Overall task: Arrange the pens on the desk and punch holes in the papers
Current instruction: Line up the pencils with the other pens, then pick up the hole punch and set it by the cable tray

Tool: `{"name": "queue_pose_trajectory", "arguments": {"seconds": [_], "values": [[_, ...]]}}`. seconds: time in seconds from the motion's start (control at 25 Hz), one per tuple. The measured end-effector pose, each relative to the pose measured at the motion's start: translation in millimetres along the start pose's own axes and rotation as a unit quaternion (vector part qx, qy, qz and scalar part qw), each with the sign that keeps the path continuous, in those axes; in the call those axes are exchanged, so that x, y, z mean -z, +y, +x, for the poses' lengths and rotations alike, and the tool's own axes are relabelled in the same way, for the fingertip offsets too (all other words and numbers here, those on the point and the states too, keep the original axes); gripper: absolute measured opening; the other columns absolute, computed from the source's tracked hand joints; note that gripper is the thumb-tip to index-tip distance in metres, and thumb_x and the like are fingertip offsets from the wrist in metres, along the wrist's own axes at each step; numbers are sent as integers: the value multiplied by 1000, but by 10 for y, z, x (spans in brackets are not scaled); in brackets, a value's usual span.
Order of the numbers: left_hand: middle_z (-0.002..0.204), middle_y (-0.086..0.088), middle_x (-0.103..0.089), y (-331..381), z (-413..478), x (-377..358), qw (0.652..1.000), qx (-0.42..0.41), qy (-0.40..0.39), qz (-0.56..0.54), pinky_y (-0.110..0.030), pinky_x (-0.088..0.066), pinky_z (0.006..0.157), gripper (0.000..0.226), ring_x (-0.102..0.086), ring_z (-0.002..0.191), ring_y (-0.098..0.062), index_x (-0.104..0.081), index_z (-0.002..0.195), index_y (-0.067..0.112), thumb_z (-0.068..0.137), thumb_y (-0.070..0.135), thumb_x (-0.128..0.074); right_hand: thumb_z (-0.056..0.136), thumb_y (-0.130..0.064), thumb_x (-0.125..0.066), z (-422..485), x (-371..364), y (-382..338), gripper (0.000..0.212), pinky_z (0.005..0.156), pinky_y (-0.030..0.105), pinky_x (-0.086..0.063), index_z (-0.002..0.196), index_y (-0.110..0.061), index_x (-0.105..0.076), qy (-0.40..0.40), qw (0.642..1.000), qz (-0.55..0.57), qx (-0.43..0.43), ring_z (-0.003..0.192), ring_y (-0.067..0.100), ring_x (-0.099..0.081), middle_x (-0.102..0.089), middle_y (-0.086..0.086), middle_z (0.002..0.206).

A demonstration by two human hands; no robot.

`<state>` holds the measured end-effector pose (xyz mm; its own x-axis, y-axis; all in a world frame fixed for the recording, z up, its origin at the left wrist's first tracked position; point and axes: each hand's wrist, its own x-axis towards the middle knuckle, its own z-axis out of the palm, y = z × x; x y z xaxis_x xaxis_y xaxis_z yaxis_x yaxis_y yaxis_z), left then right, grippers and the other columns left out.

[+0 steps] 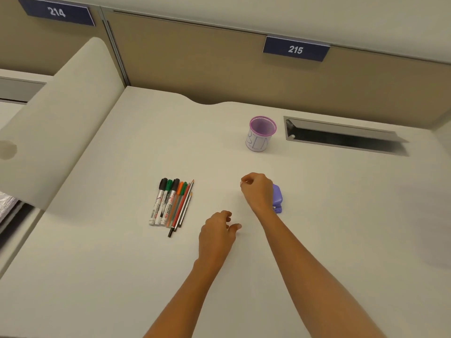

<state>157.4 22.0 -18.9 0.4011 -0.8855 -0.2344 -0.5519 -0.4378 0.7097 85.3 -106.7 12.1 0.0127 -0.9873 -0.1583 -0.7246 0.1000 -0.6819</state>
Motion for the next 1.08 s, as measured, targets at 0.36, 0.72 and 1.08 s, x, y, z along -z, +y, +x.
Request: {"name": "queue_pose_trajectory", "arguments": {"seconds": [0.36,0.72,1.08], "values": [[109,-5,-61,723,63,-652,997,52,-17,62,-27,-43,70,47,-60,92,-21,-56,114,11,82,42,-68,90,-23,-56,690,439,577,47,100,39,-45,137,-20,-50,-180,958,-218,52,124,32,-48,-54,11,136],[120,-2,-54,1104,130,-1069,998,53,23,25,-22,-38,69,40,-59,98,-18,-58,122,23,83,28,-66,83,-23,-68,827,793,1024,23,73,31,-48,100,-9,-67,-168,978,-120,19,97,27,-64,-70,11,107],[107,-11,-66,1641,416,-1455,988,42,-52,-142,-35,-52,74,29,-64,91,-27,-62,109,20,87,3,-54,77,-31,-76,1123,1777,1768,38,62,24,-55,108,-15,-62,-209,967,104,-104,95,20,-63,-63,5,111]]}}
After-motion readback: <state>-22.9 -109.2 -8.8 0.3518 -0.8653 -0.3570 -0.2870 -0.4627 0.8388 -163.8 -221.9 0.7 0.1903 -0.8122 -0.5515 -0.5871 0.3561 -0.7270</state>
